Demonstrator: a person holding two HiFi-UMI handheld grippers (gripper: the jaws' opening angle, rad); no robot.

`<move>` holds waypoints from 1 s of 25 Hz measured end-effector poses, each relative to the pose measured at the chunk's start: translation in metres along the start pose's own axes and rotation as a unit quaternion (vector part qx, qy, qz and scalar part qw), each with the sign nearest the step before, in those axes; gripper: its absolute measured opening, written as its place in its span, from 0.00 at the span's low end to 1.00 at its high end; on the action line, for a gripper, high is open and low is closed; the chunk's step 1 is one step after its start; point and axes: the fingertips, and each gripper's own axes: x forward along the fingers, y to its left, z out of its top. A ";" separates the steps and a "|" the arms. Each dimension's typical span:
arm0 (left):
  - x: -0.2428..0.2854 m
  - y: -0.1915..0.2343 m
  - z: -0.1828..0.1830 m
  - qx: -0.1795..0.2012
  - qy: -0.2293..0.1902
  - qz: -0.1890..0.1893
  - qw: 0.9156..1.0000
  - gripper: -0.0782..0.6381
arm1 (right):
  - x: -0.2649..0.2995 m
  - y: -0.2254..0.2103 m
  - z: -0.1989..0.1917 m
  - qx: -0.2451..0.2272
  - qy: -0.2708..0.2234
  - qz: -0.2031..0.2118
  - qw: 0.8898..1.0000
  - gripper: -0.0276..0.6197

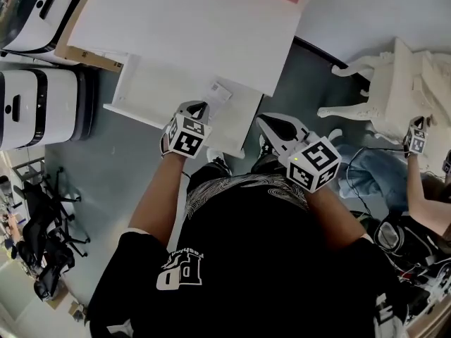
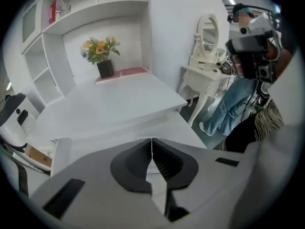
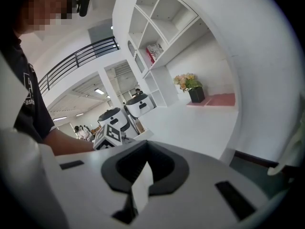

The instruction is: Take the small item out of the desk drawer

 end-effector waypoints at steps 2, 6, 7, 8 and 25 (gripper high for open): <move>0.016 -0.002 -0.007 0.013 0.023 -0.006 1.000 0.13 | -0.003 -0.007 -0.004 0.006 0.000 -0.007 1.000 0.05; 0.042 0.001 -0.019 0.034 0.059 -0.007 0.998 0.15 | -0.007 -0.020 -0.006 0.017 -0.002 -0.016 1.000 0.06; 0.049 0.001 -0.022 0.035 0.067 -0.010 0.997 0.17 | -0.008 -0.023 -0.007 0.019 -0.003 -0.018 1.000 0.05; 0.055 0.000 -0.024 0.035 0.074 -0.012 0.997 0.19 | -0.010 -0.026 -0.007 0.022 -0.004 -0.020 1.000 0.06; 0.127 0.019 -0.052 -0.002 0.142 -0.026 0.989 0.50 | -0.026 -0.054 -0.012 0.045 -0.009 -0.055 0.997 0.06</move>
